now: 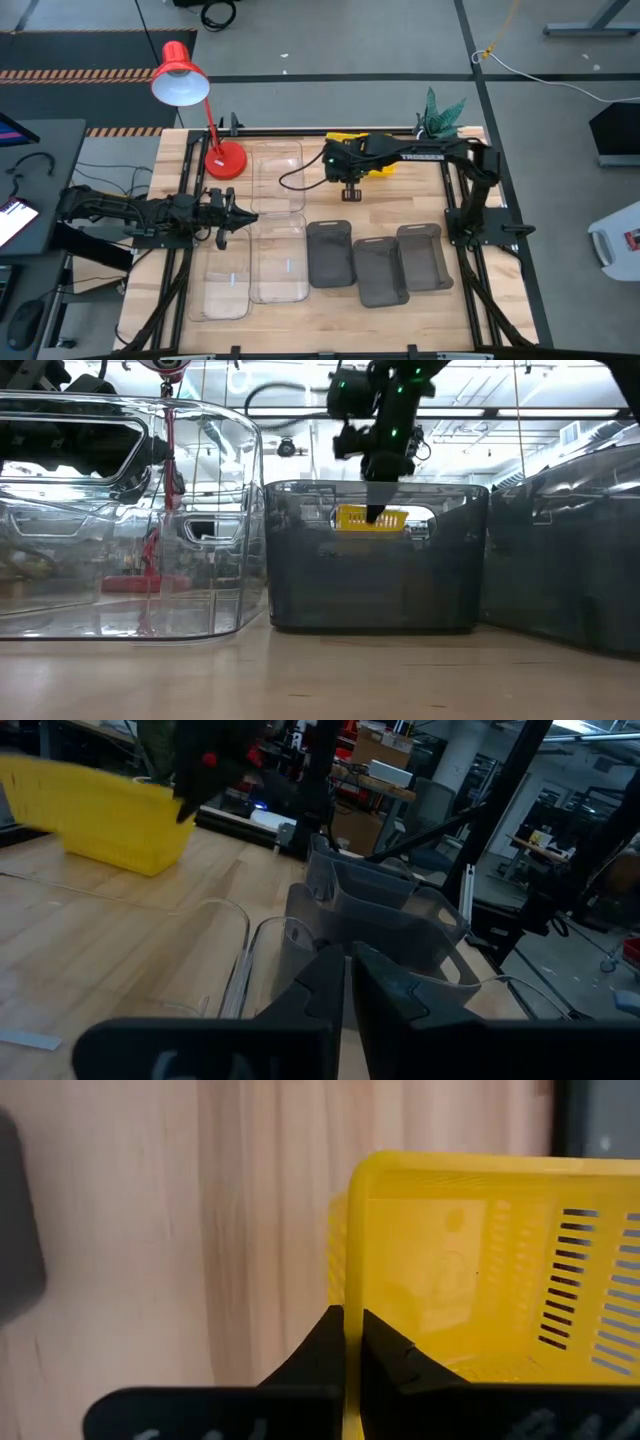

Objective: Stack baskets by color
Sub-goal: Stack the left yellow bin on the yellow bins, then stack the middle black bin on the right black bin

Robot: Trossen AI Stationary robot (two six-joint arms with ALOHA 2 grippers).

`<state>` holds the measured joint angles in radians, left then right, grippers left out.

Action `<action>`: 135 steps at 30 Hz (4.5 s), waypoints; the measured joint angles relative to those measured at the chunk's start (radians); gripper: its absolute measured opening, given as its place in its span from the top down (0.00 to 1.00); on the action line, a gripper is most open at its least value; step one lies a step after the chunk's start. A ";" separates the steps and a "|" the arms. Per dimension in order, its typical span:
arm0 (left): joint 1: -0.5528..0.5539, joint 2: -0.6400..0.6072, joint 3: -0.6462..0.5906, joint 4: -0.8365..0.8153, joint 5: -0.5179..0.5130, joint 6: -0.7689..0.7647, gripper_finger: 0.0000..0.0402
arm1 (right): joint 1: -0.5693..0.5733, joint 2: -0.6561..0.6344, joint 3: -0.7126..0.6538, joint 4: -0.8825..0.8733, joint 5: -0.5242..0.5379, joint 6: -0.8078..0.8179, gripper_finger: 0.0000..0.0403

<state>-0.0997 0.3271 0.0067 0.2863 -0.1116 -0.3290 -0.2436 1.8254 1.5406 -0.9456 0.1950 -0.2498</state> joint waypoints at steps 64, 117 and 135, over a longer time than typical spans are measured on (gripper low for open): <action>0.000 0.000 0.000 0.000 0.000 0.000 0.93 | -0.196 -0.207 -0.335 0.021 -0.079 0.046 0.70; 0.000 0.000 0.000 0.000 0.000 0.000 0.92 | 0.299 -0.280 -0.136 -0.134 -0.044 0.446 0.56; 0.000 0.000 0.000 0.000 0.000 0.001 0.92 | 0.445 -0.236 -0.332 -0.013 -0.116 0.578 0.56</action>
<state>-0.0994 0.3267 0.0070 0.2859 -0.1112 -0.3284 0.2013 1.5890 1.2090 -0.9586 0.0790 0.3280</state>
